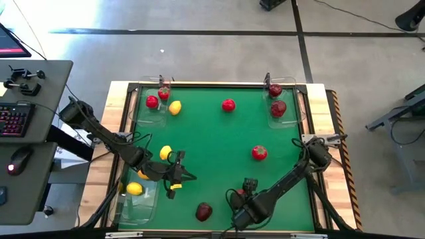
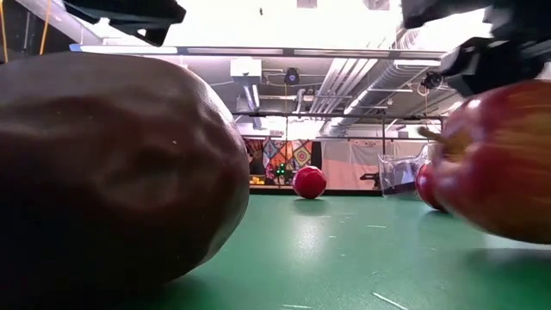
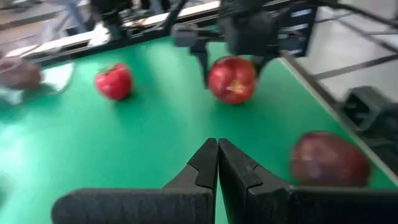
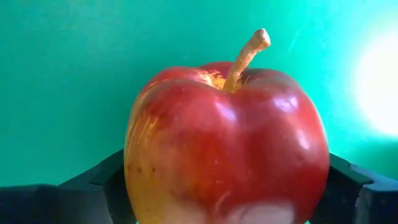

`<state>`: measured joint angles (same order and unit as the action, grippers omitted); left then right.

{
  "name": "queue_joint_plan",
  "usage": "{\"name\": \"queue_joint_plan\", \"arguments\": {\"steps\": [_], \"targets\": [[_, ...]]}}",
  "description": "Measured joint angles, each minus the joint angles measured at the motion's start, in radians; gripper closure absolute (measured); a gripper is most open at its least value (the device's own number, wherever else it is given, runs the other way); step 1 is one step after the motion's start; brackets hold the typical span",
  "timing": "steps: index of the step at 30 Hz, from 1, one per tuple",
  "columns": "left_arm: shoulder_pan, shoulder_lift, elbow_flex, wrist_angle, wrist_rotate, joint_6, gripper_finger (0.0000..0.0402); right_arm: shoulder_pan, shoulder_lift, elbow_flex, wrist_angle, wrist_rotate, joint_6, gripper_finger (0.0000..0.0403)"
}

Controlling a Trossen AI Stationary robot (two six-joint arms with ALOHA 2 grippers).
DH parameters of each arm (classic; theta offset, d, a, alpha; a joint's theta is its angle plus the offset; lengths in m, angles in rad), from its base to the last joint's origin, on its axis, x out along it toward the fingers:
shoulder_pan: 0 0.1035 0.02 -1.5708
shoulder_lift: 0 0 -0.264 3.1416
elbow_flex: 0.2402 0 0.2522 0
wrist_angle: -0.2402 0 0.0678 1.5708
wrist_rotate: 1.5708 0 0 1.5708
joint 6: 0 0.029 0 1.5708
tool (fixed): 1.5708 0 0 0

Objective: Sort produce into baskets
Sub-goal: Put the apple into the top right bin

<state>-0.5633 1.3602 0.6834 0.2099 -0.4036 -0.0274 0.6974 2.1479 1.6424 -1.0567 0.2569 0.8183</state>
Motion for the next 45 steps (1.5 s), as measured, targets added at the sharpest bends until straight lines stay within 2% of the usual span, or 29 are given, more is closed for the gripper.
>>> {"name": "queue_joint_plan", "arguments": {"steps": [3, 12, 18, 26, 32, 35, 41, 45], "targets": [[0.015, 0.000, 0.000, -0.015, -0.048, -0.015, 0.0401, -0.013, -0.003, 0.000, -0.008, 0.024, -0.048, 0.0085], [0.026, -0.012, 0.000, -0.014, -0.058, 0.004, 0.0401, -0.064, -0.069, 0.000, -0.024, 0.196, -0.168, 0.0085], [0.017, -0.084, 0.000, -0.073, -0.159, -0.010, 0.0401, -0.136, -0.079, -0.012, 0.016, 0.286, -0.264, 0.0085], [-0.003, -0.180, 0.000, -0.184, -0.204, -0.034, 0.0401, -0.260, -0.079, -0.120, 0.260, 0.301, -0.472, 0.0085], [0.002, -0.181, 0.000, -0.211, -0.136, -0.063, 0.0401, -0.329, -0.116, -0.177, 0.488, 0.364, -0.637, 0.0085], [0.002, -0.168, 0.000, -0.212, -0.148, -0.069, 0.0396, -0.345, -0.139, -0.214, 0.658, 0.365, -0.712, 0.0085], [-0.001, -0.145, 0.000, -0.183, -0.182, -0.037, 0.0350, -0.349, -0.158, -0.319, 1.037, 0.342, -0.836, 0.0085], [0.002, -0.112, 0.000, -0.158, -0.186, -0.002, 0.0308, -0.350, -0.158, -0.332, 1.111, 0.330, -0.899, 0.0085]]}}
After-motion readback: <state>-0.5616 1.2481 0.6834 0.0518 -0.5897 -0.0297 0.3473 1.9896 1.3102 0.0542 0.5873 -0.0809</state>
